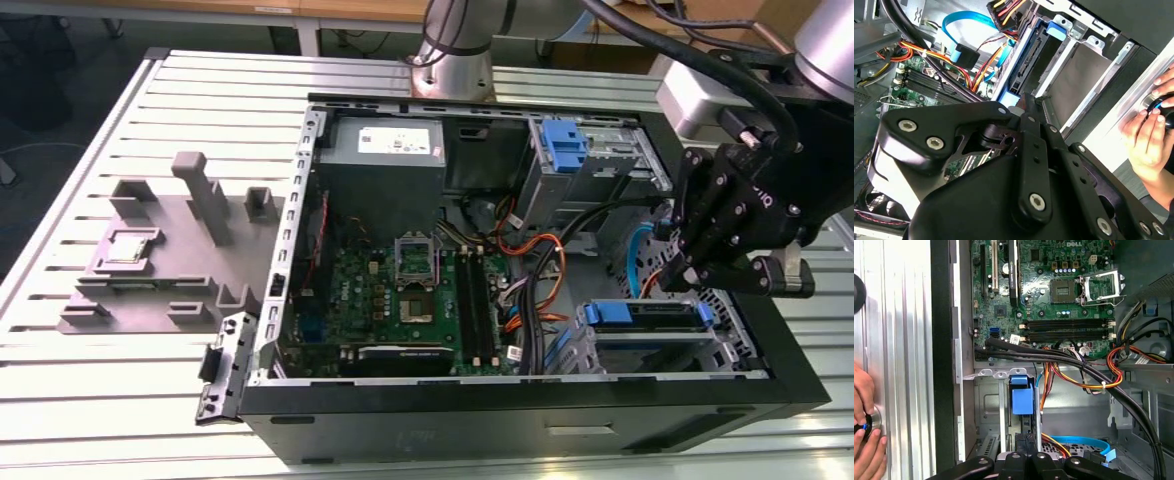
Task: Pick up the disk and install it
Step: 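Insert the first disk wire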
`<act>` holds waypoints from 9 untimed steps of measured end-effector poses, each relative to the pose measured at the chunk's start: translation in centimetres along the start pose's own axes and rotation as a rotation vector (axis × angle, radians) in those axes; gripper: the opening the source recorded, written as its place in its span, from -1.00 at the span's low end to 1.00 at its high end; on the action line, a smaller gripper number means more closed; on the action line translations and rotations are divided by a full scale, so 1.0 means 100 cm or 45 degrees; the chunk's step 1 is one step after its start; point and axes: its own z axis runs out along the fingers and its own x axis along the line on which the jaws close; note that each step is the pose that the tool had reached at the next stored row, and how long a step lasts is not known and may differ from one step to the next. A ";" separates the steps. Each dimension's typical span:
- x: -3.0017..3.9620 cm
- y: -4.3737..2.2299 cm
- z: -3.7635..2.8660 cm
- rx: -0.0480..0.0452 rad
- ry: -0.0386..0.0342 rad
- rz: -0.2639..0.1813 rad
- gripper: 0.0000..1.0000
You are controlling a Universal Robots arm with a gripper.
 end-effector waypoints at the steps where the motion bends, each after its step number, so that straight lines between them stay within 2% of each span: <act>1: 0.0000 0.0000 0.0000 0.000 0.0000 0.000 -0.80; 9: 0.0001 -0.0001 -0.0006 0.000 0.0001 0.000 -0.80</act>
